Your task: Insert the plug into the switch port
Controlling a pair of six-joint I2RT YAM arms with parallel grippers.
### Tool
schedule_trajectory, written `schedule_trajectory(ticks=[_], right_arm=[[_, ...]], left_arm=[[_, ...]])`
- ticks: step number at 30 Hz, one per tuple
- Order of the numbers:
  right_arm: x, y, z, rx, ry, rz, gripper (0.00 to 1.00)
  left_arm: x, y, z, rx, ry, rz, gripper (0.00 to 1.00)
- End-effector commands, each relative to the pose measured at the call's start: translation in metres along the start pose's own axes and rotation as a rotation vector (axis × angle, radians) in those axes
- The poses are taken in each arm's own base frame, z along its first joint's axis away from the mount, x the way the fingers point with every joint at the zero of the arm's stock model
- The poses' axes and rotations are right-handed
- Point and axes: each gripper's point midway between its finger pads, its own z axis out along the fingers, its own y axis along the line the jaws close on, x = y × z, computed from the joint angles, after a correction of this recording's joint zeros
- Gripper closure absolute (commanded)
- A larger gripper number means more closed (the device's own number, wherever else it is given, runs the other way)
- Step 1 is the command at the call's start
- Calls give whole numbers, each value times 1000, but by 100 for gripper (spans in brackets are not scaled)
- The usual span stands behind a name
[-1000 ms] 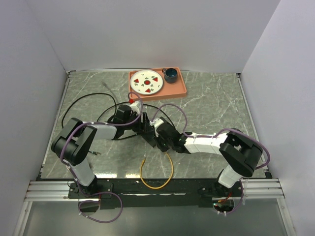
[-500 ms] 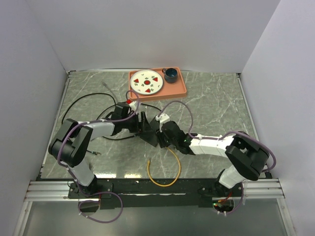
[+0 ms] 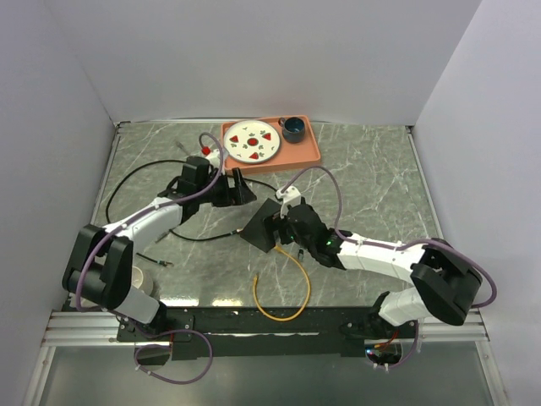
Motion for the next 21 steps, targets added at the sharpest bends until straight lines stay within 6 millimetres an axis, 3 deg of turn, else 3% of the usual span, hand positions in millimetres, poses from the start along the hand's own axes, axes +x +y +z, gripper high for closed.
schedule_trajectory(ticks=[1, 9, 15, 21], right_arm=[[-26, -8, -12, 35, -88, 17, 1], [-41, -18, -25, 64, -113, 29, 1], [-30, -40, -27, 111, -51, 115, 2], [-17, -51, -28, 103, -25, 170, 3]], left_arm=[[-29, 8, -15, -91, -76, 48, 9], [-23, 29, -25, -210, -97, 56, 12], [-1, 45, -31, -294, -80, 58, 14], [34, 57, -29, -454, -41, 144, 17]])
